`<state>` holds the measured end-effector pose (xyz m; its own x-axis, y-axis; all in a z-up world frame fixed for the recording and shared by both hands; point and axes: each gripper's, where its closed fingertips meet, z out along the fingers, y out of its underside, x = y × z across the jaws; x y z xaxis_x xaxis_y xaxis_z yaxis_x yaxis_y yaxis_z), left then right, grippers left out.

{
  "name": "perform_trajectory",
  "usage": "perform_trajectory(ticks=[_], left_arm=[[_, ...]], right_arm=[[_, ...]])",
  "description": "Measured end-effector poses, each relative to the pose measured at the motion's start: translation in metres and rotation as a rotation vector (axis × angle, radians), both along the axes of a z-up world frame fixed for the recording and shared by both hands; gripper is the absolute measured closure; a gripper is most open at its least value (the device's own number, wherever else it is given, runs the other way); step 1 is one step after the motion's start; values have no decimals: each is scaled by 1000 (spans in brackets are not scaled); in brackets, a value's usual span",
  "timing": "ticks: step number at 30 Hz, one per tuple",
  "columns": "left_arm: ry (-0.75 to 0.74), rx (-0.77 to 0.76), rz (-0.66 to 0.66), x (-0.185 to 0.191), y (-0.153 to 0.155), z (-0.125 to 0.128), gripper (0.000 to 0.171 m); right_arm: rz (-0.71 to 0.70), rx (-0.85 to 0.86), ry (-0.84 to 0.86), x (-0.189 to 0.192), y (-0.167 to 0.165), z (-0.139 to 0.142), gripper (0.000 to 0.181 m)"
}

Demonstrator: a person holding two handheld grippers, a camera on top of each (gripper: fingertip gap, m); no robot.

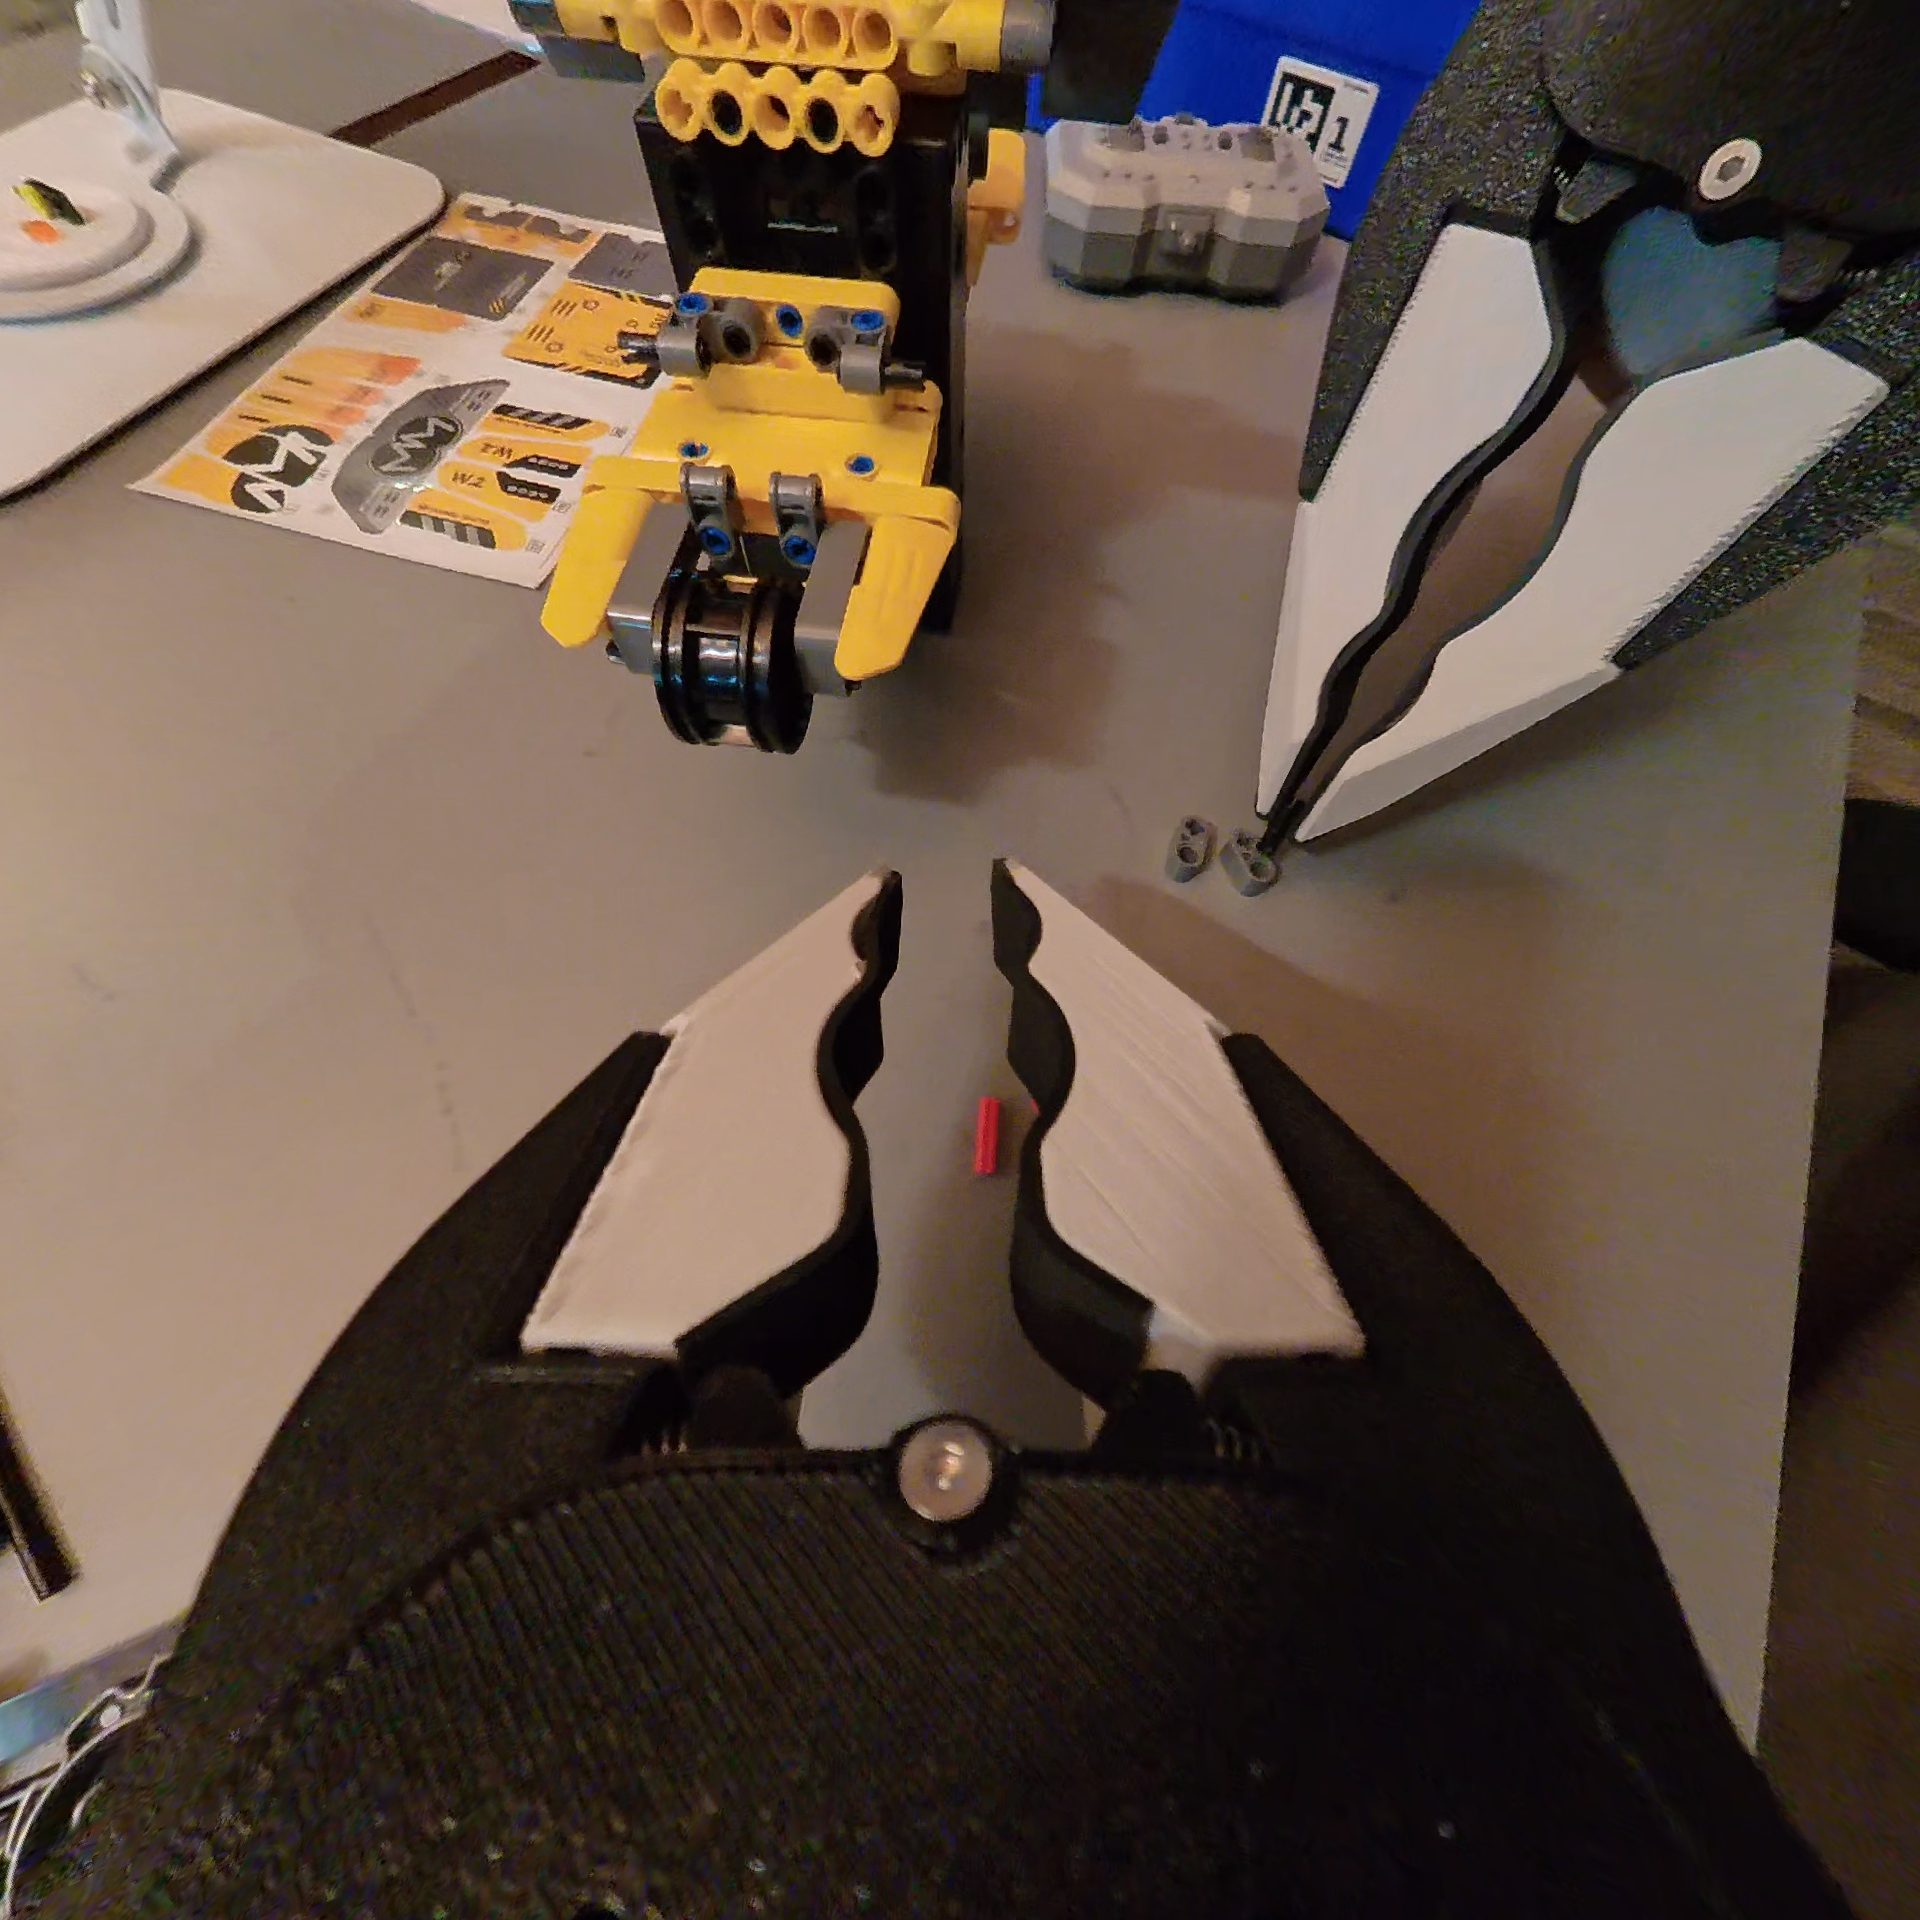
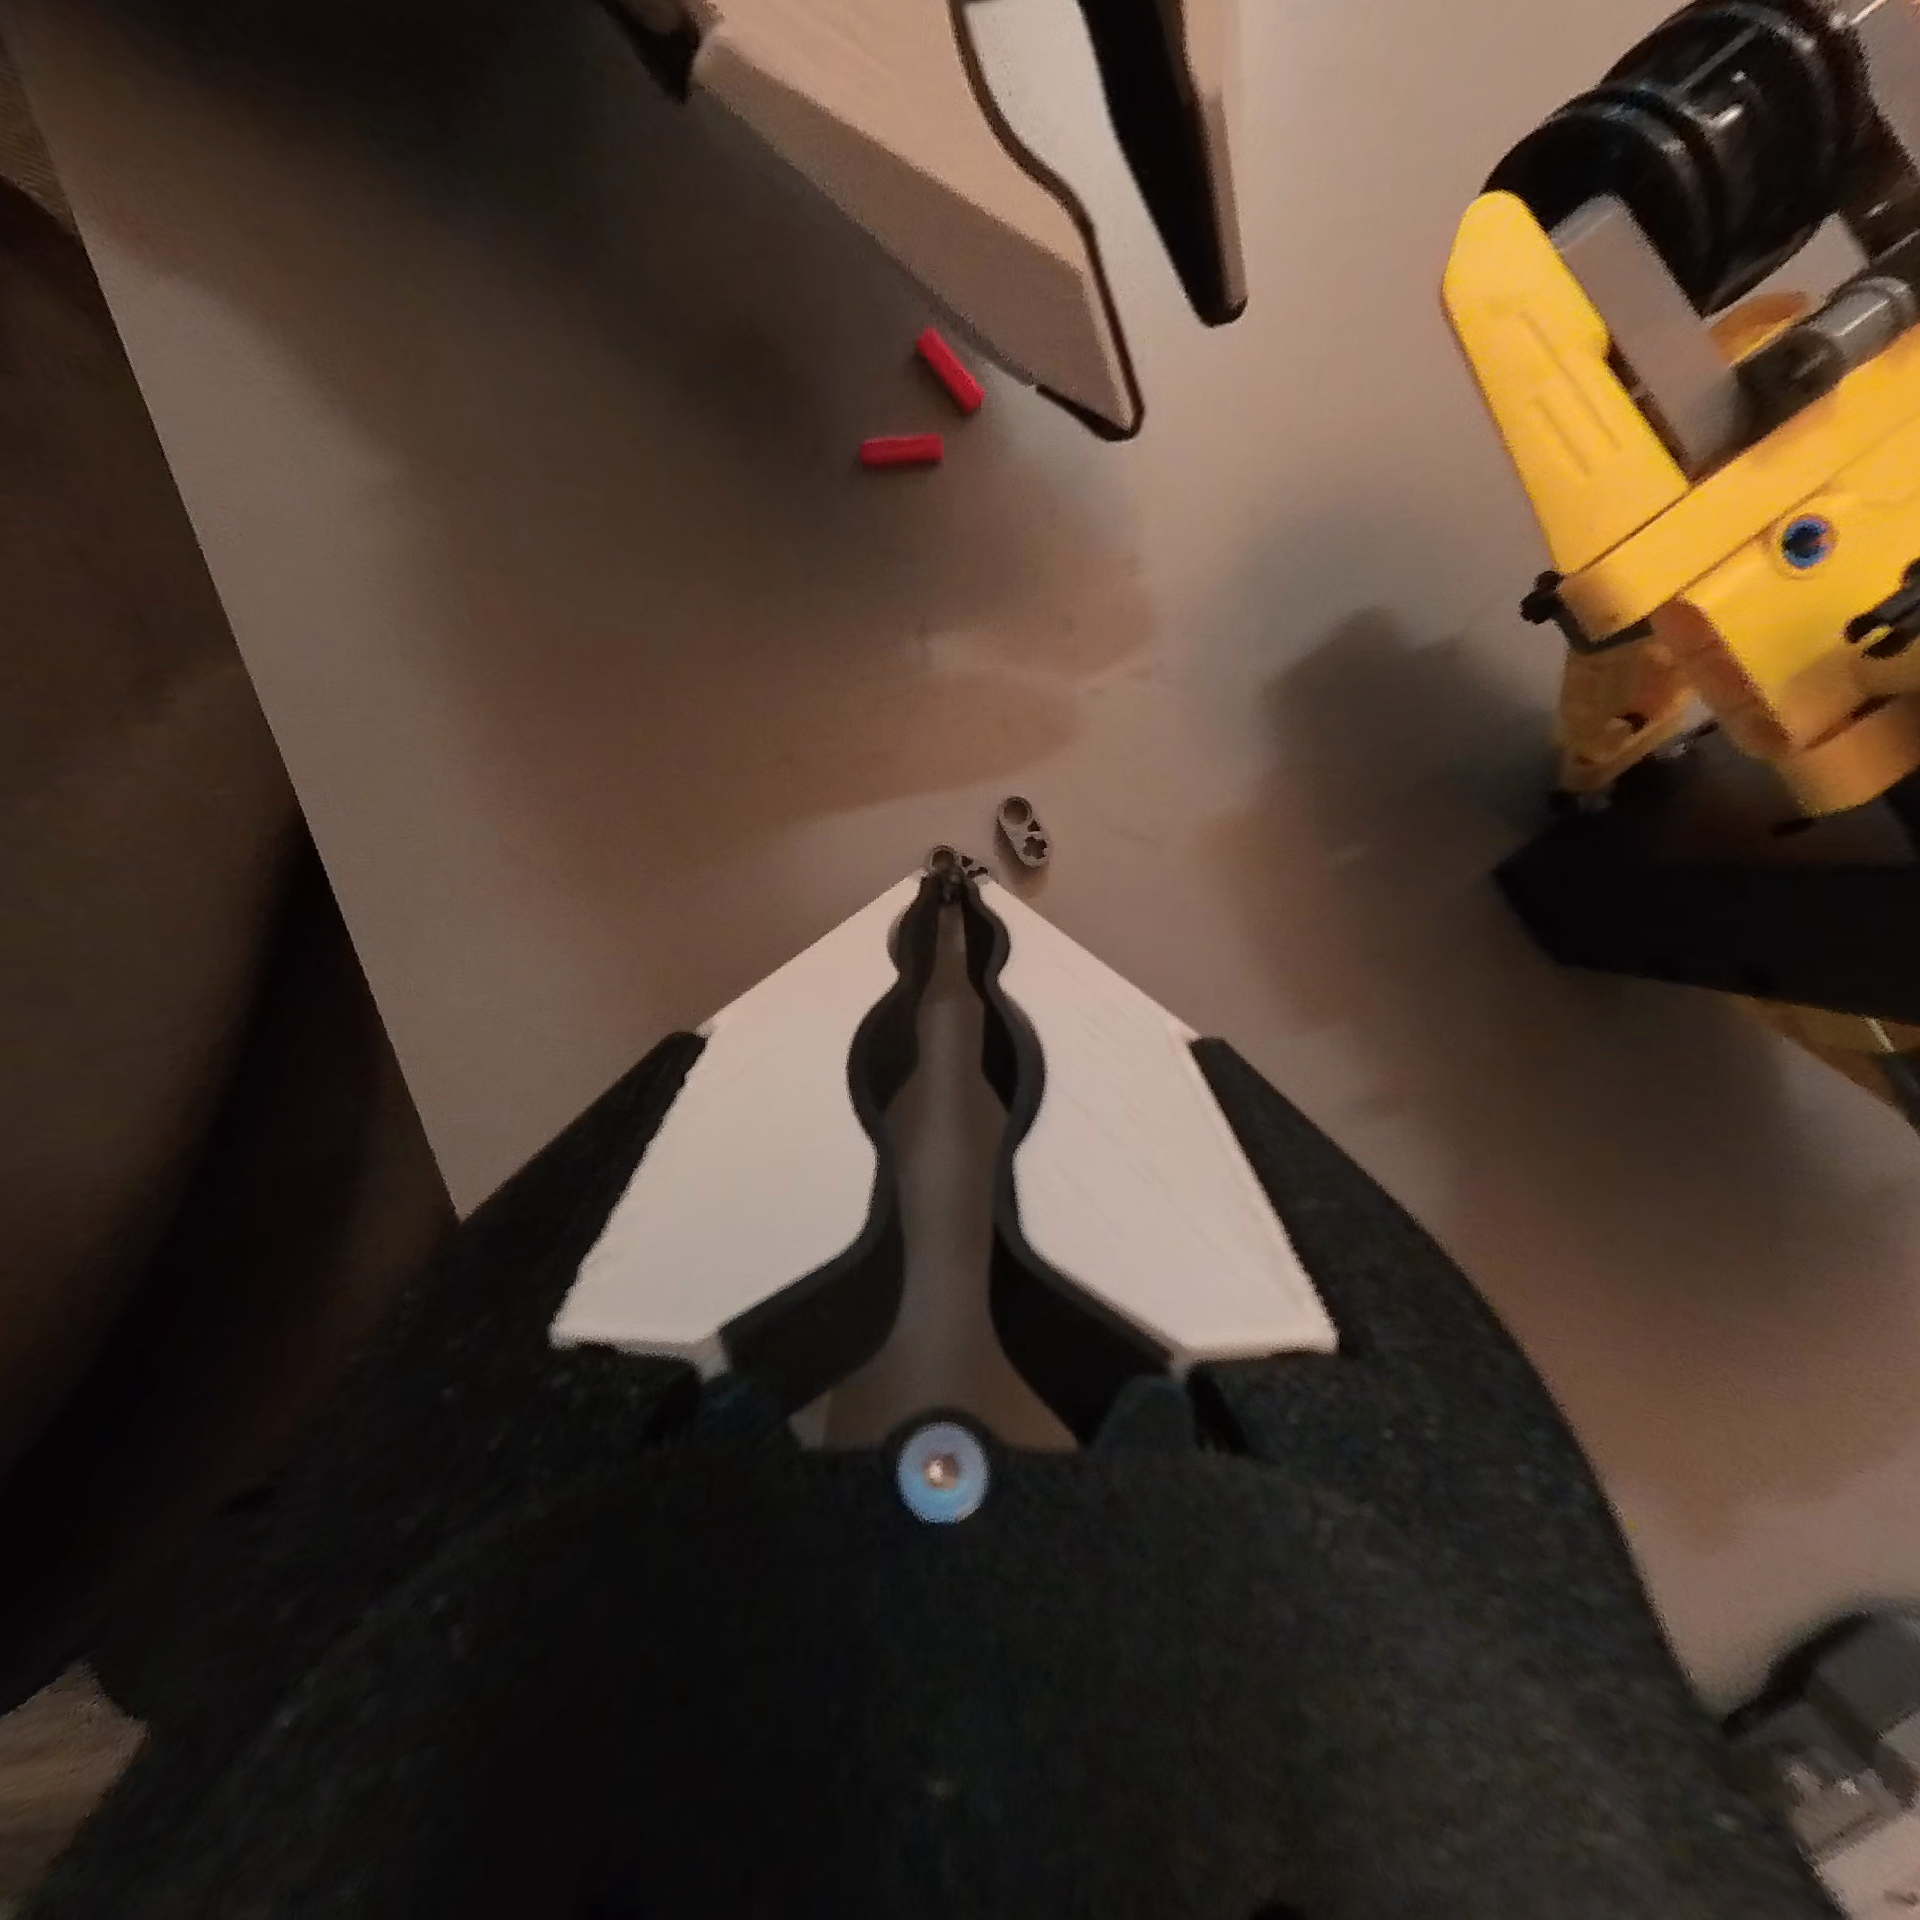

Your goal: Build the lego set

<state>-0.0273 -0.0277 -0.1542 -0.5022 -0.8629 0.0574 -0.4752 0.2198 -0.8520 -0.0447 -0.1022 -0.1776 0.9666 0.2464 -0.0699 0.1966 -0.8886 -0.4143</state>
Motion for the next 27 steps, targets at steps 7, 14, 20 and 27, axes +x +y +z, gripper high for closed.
perform_trajectory(ticks=[7,14,20,27], left_arm=[[11,28,9,0,1,-4,158],[30,-4,16,0,3,-5,157],[42,-8,16,0,3,-6,156],[58,-37,23,-1,4,-6,155]], right_arm=[[-51,-50,90,-1,1,-2,178],[-97,-103,158,-3,2,-5,178],[-112,-152,141,-2,3,-5,178],[-75,-176,8,-2,2,-5,178]])
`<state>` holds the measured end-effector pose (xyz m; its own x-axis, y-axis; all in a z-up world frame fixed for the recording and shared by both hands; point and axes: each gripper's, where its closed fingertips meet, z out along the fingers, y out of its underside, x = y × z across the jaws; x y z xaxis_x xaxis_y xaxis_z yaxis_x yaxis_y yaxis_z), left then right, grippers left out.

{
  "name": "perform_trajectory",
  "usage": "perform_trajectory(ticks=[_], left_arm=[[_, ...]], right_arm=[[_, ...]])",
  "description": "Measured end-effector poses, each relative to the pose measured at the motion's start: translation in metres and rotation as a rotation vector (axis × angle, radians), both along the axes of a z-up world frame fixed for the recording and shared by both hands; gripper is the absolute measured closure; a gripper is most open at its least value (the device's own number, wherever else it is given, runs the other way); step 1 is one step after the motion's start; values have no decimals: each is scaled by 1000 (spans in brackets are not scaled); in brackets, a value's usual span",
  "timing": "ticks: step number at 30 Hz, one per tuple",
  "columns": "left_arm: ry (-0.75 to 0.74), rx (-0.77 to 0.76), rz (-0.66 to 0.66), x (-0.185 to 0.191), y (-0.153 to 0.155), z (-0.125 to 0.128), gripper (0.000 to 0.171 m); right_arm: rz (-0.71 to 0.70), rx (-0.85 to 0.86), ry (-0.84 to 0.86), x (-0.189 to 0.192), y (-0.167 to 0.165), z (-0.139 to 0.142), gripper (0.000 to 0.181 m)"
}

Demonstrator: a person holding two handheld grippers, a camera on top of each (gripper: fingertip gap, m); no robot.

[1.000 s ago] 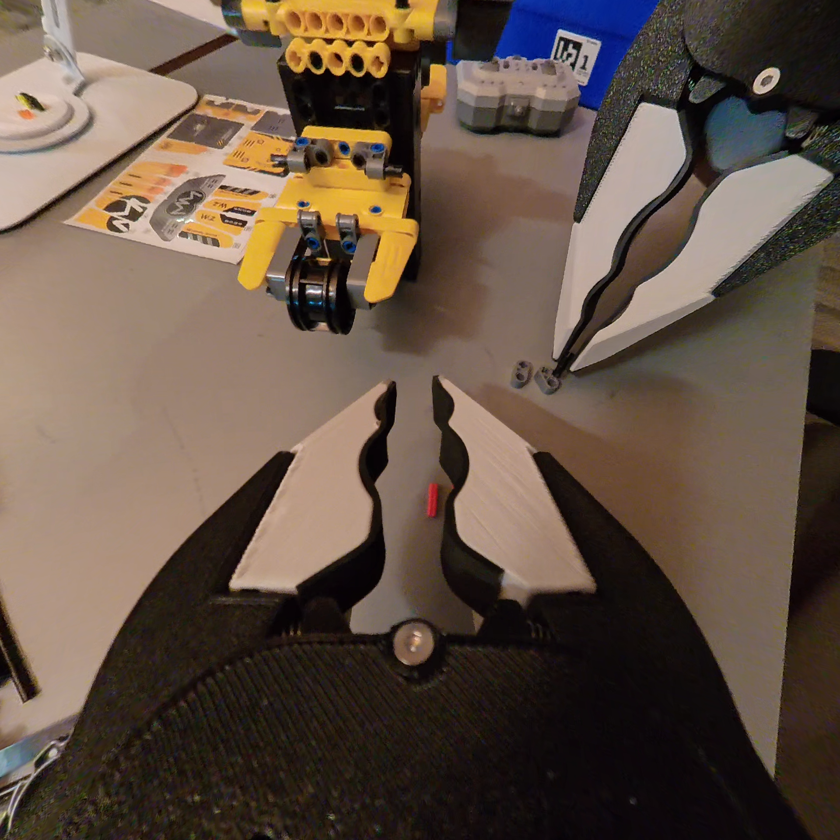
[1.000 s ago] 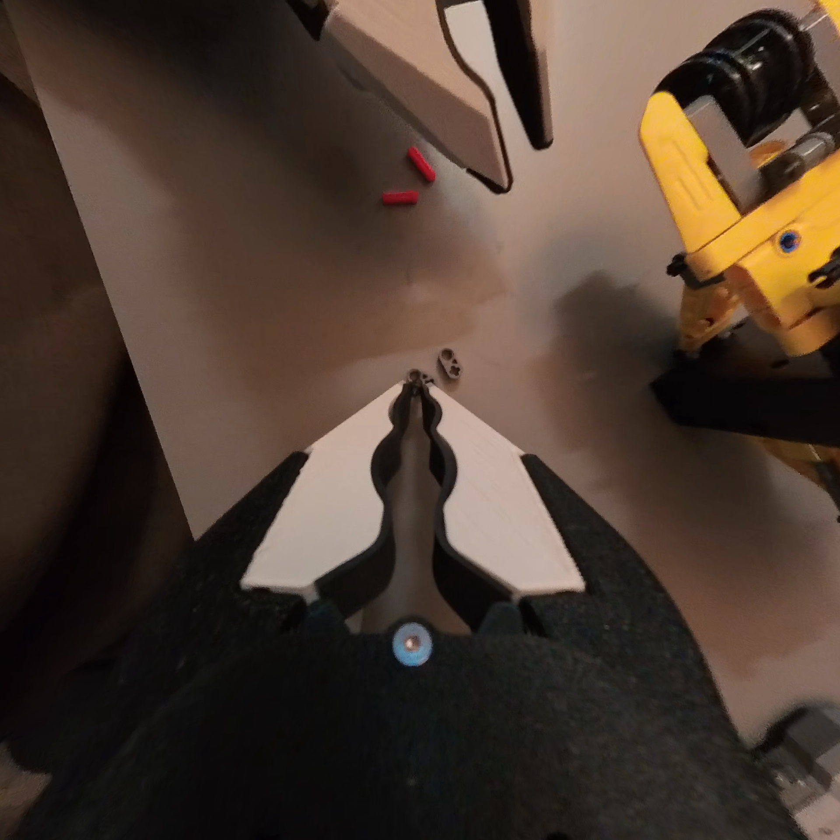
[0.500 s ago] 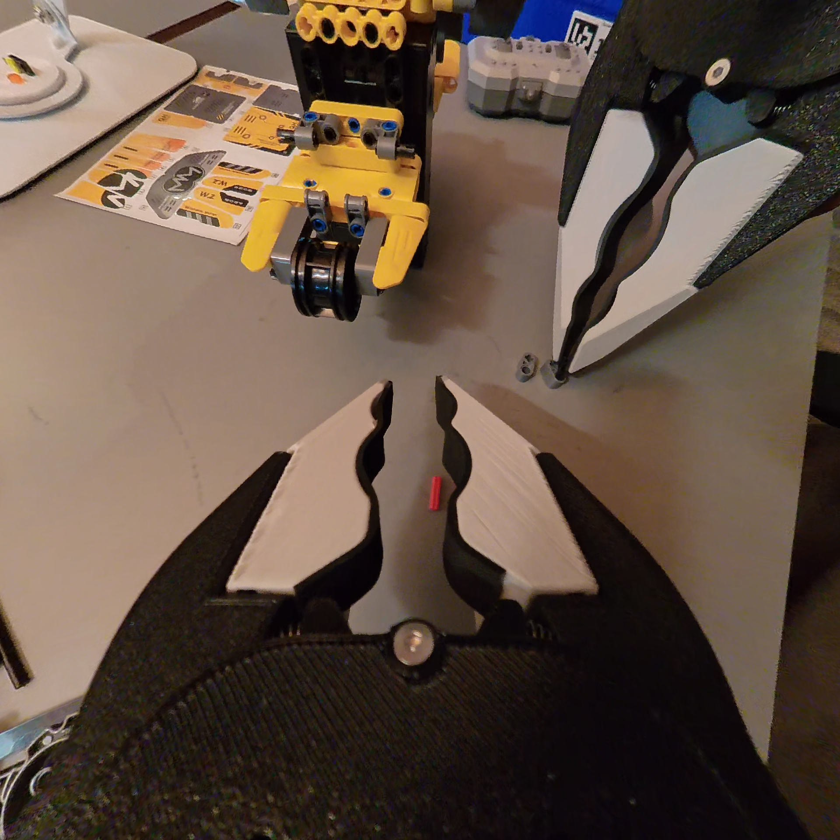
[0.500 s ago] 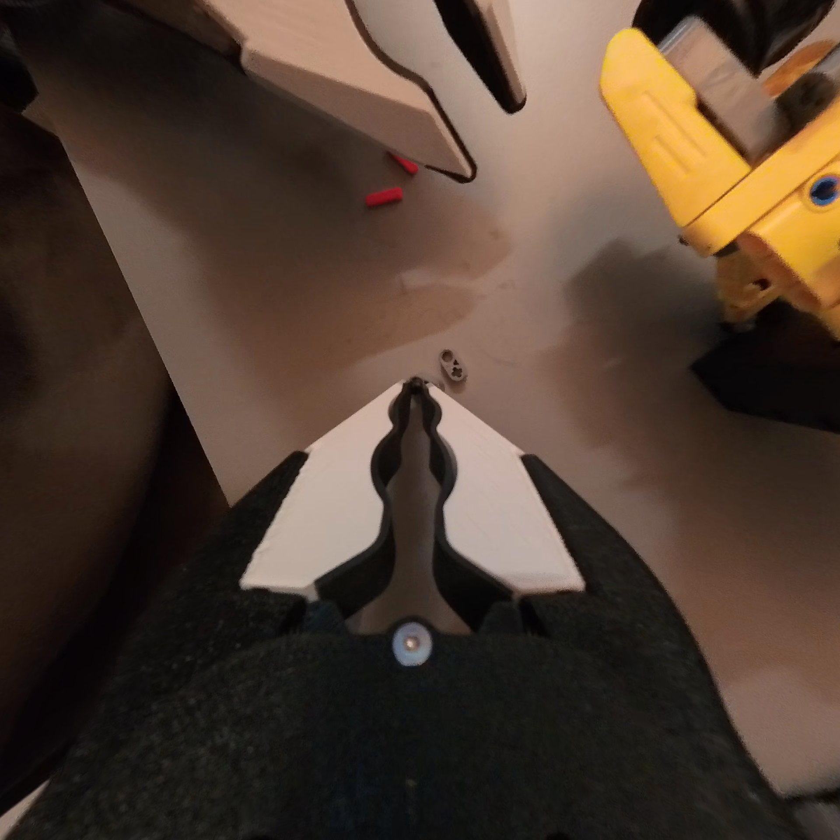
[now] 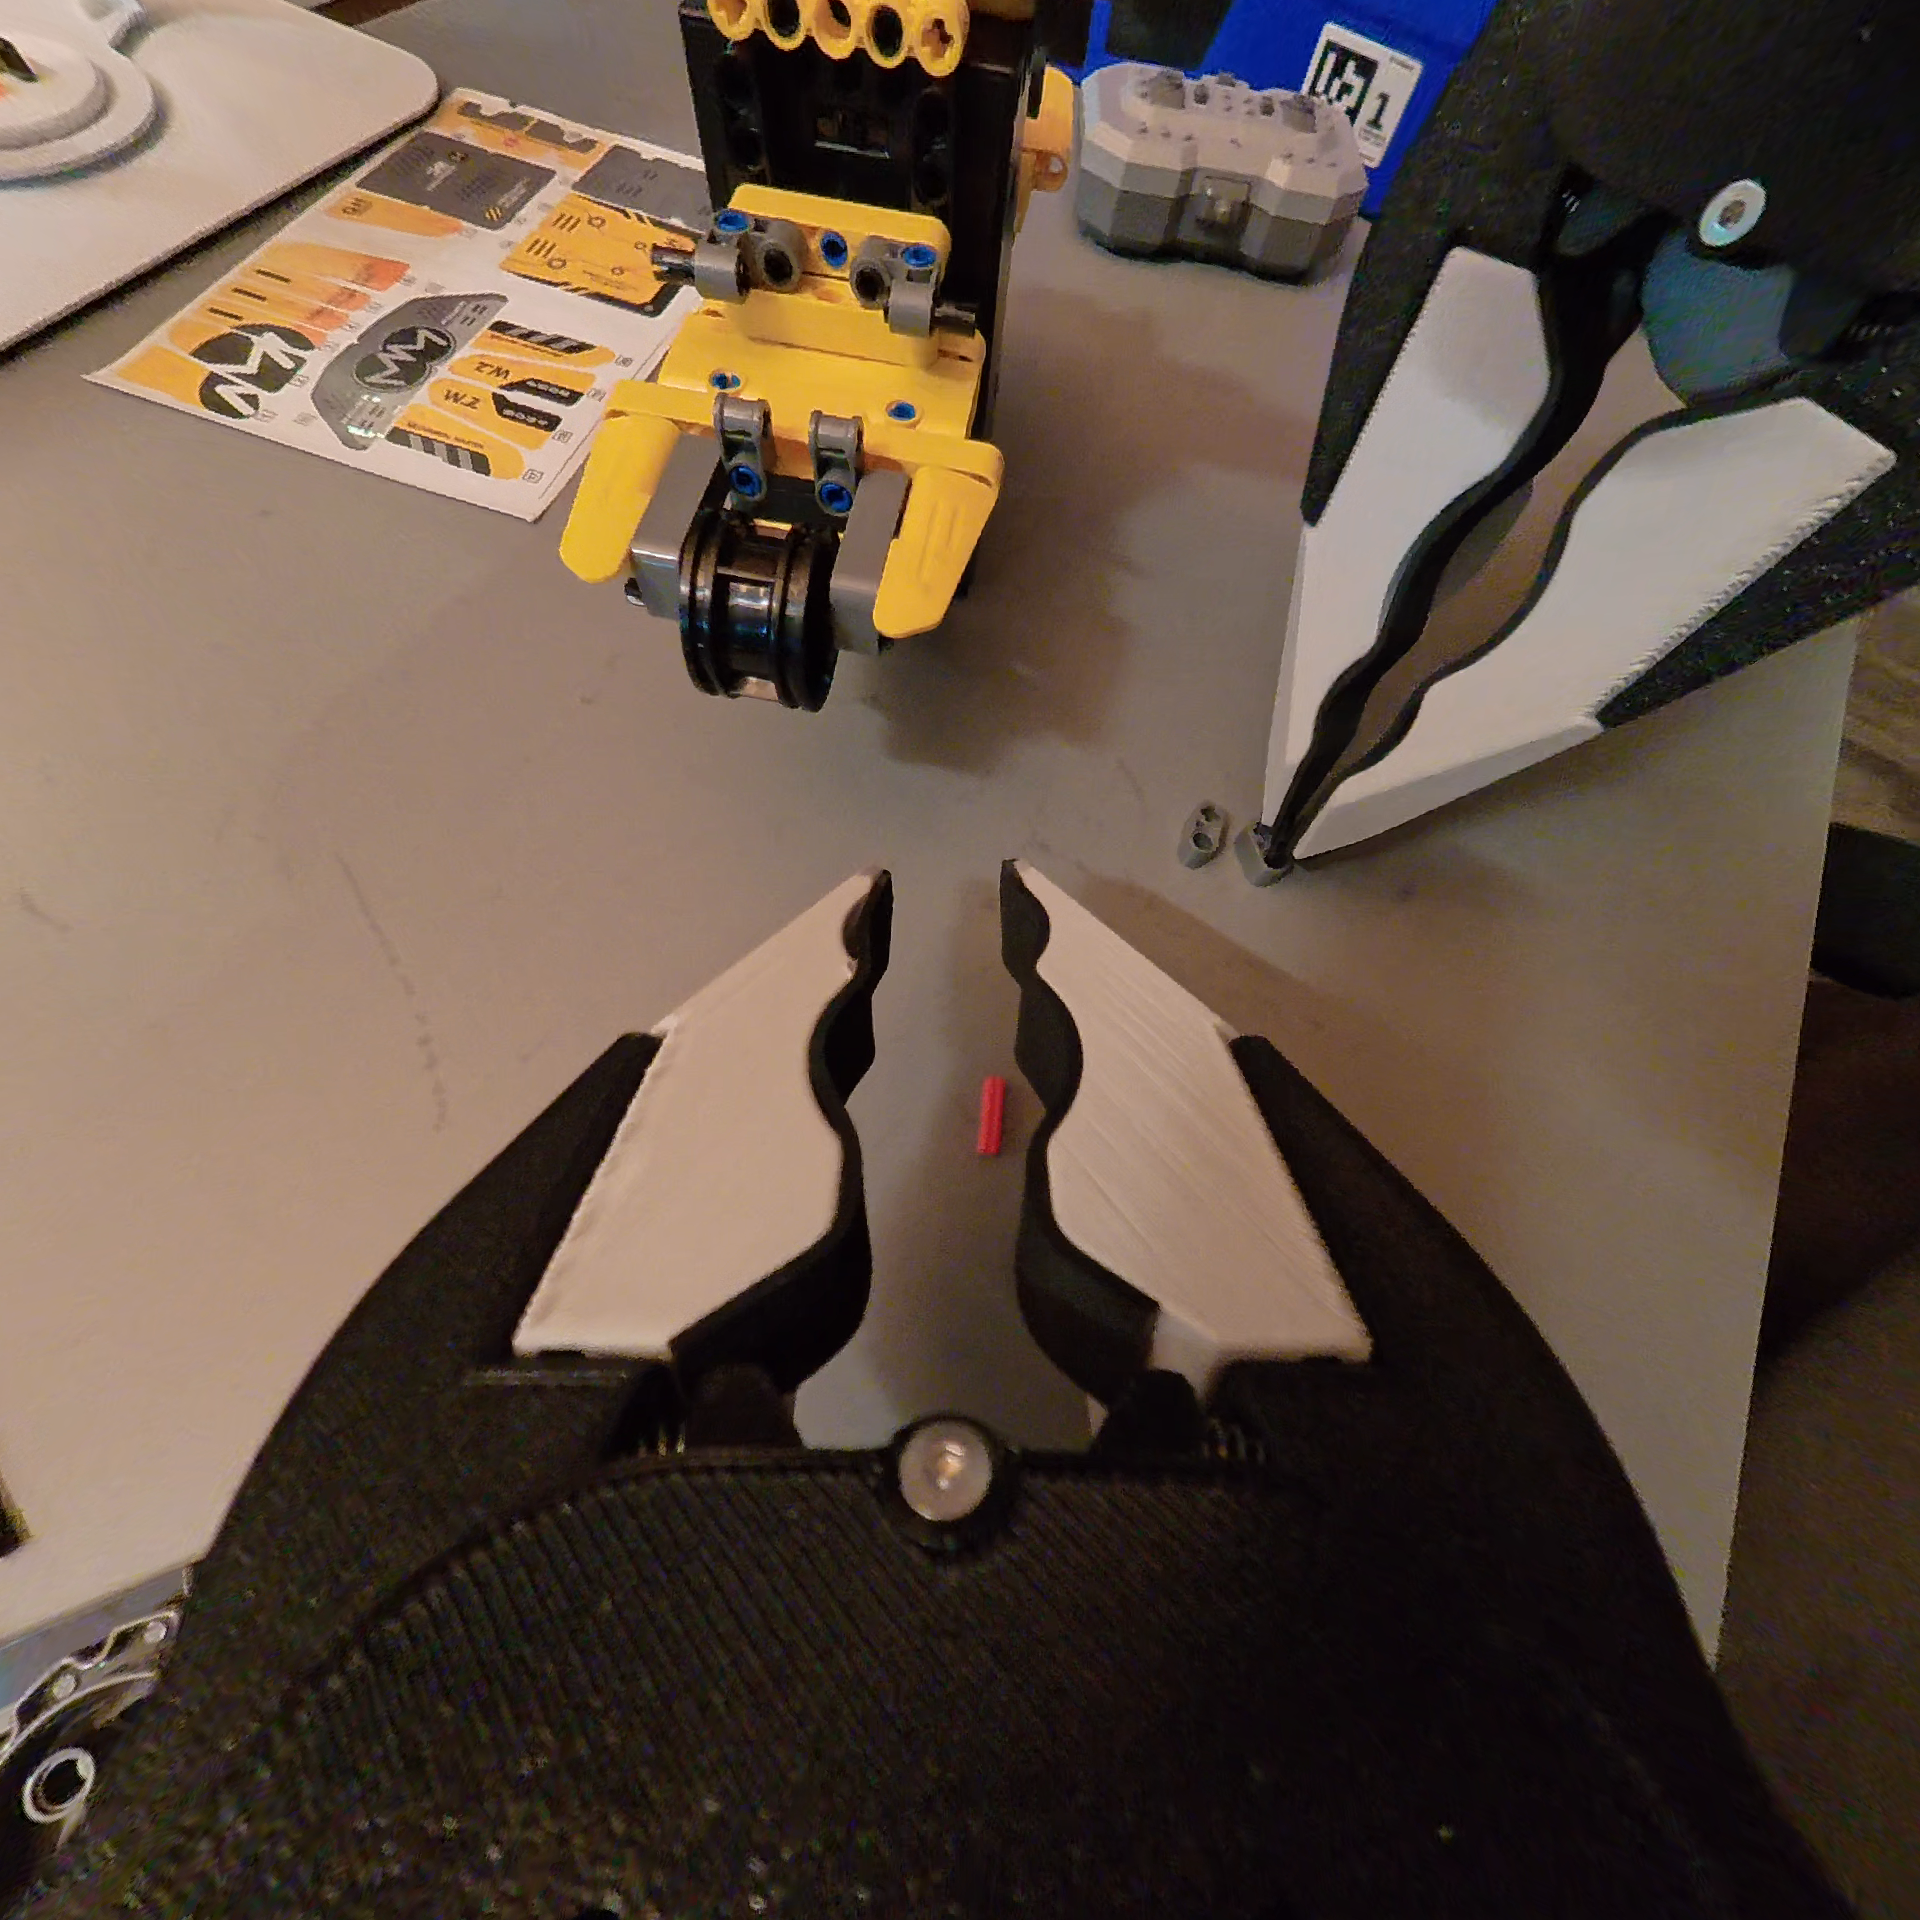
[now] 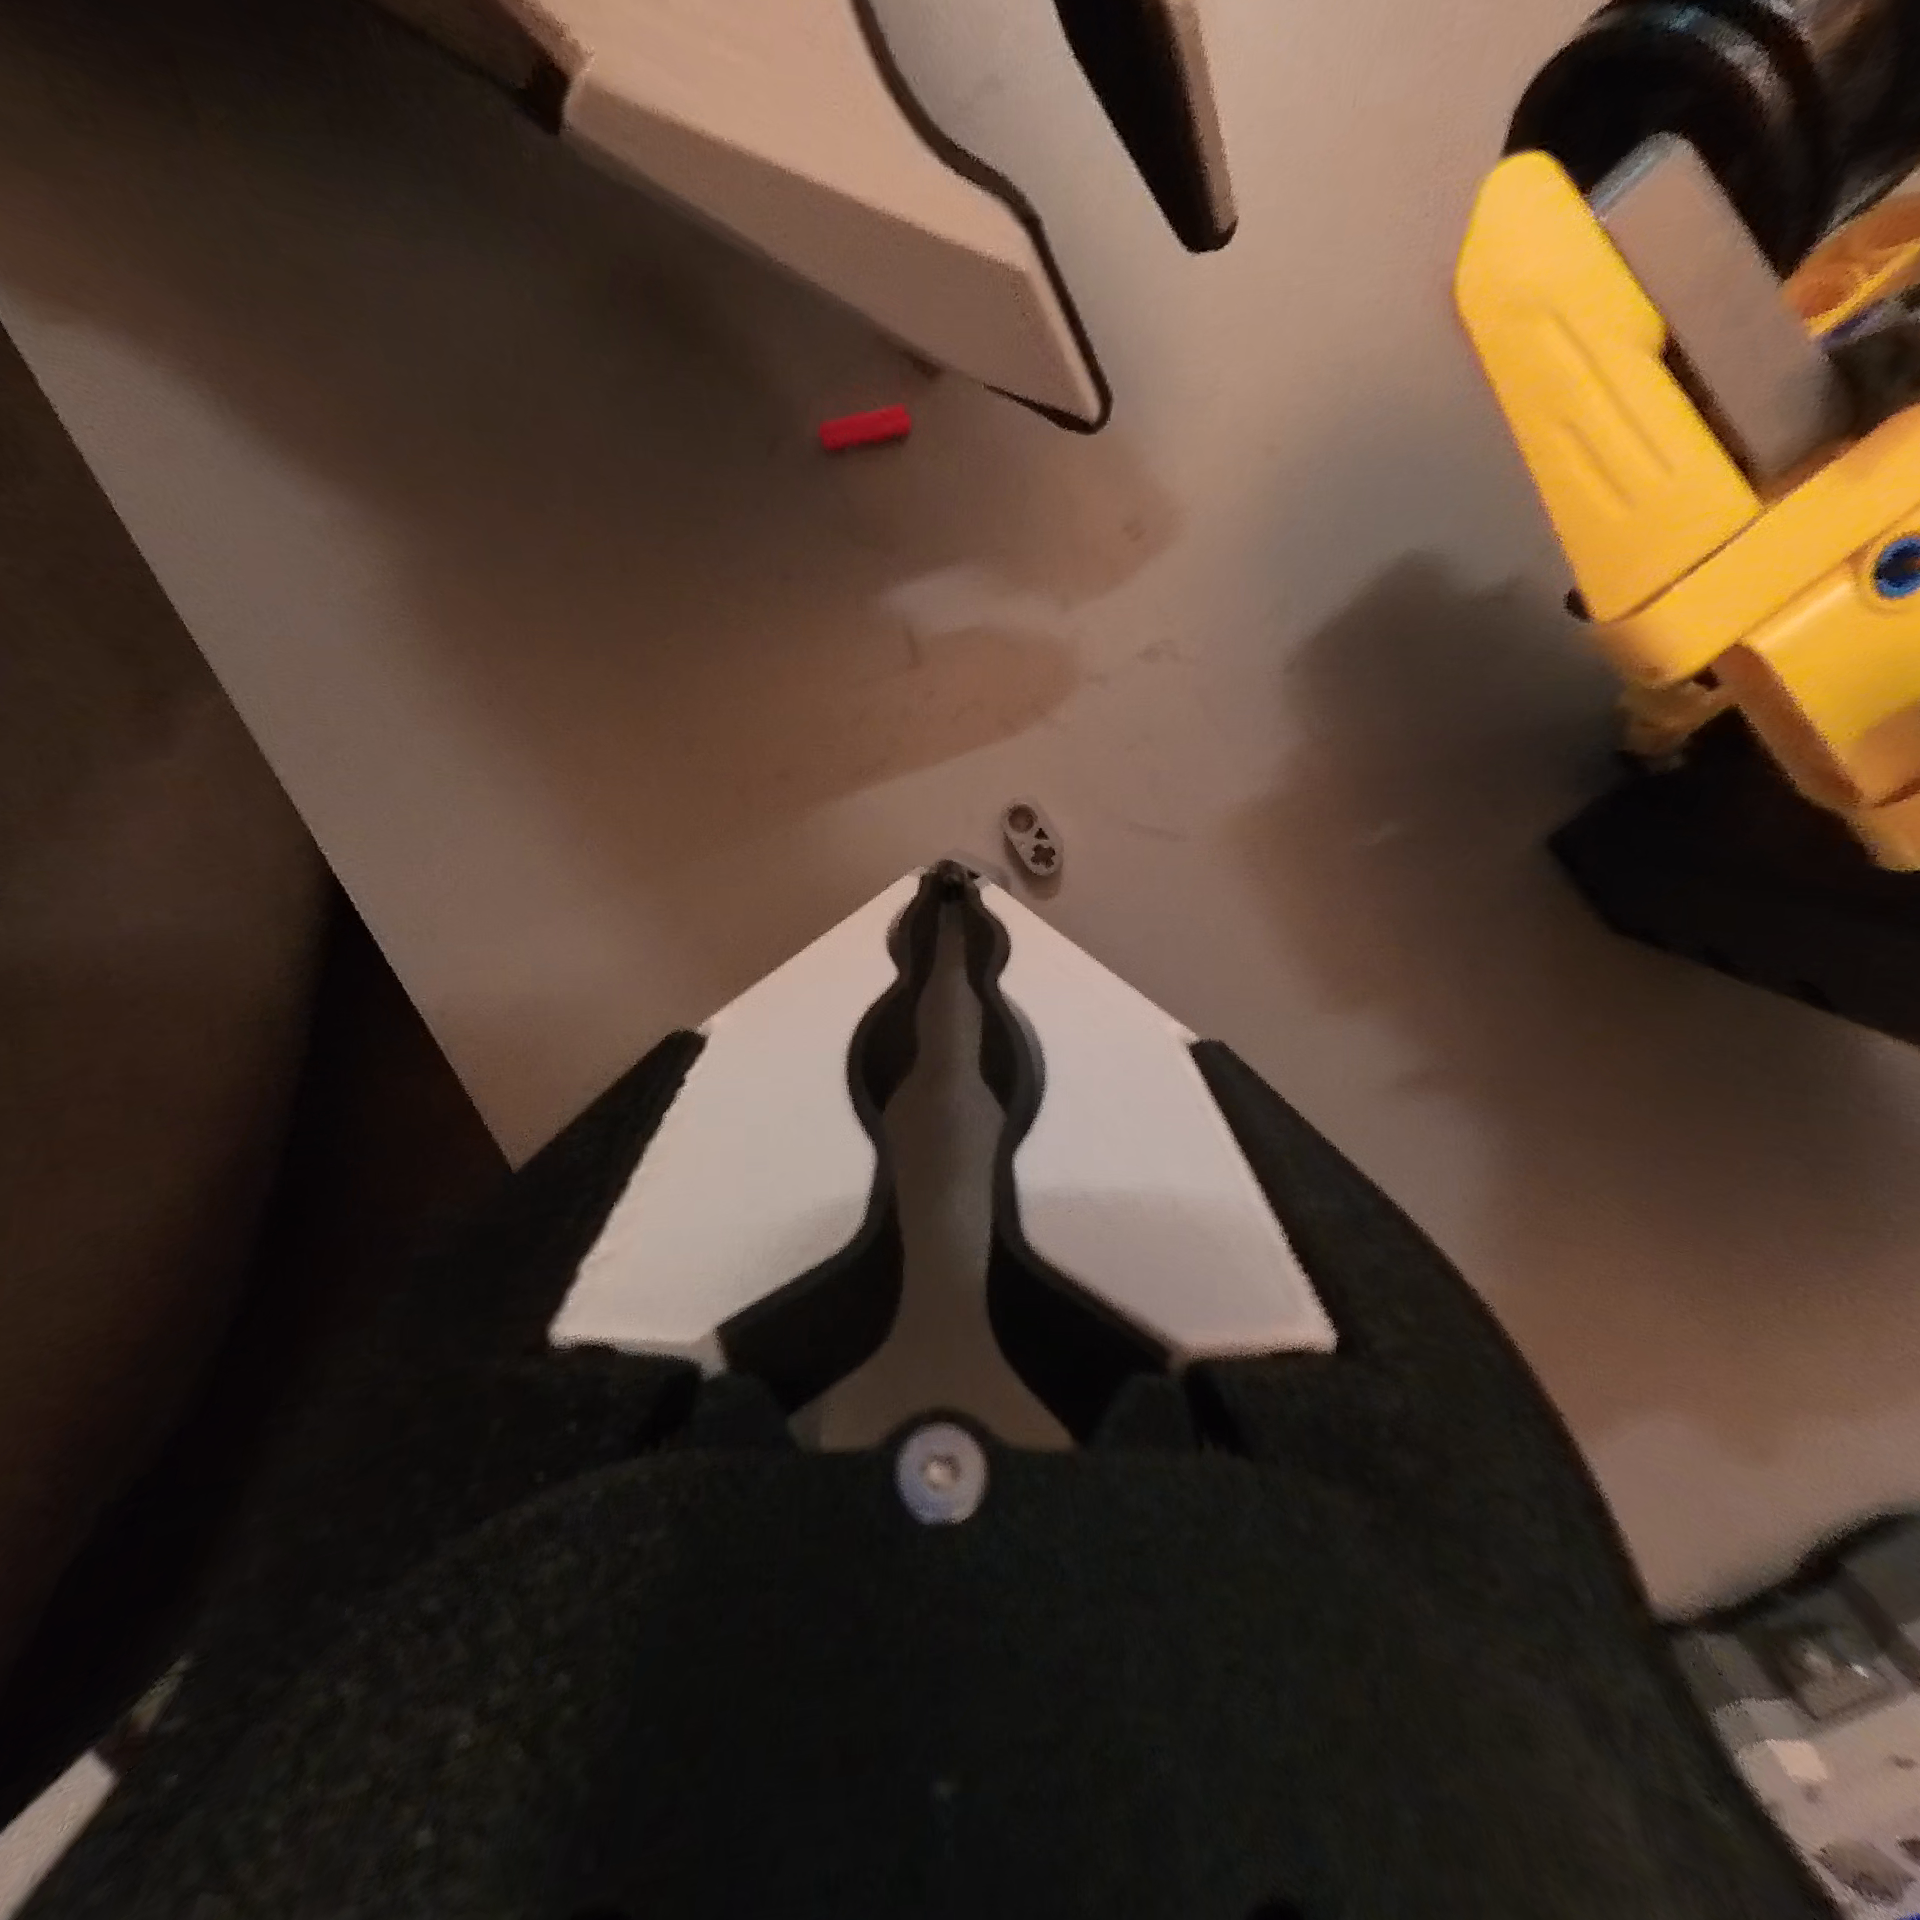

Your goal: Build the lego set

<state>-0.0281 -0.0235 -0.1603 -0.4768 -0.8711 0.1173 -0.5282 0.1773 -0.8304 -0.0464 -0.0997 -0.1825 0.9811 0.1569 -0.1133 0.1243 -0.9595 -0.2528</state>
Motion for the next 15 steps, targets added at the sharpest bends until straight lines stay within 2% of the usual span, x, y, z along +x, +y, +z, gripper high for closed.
perform_trajectory(ticks=[6,9,15], left_arm=[[12,-10,2,0,0,-1,155],[18,-14,1,-1,0,-2,154],[27,-13,-1,-1,0,-4,154]], right_arm=[[25,10,-55,0,-1,-1,178],[66,-4,-144,6,-4,-6,178],[70,9,-126,6,-4,-6,178]])
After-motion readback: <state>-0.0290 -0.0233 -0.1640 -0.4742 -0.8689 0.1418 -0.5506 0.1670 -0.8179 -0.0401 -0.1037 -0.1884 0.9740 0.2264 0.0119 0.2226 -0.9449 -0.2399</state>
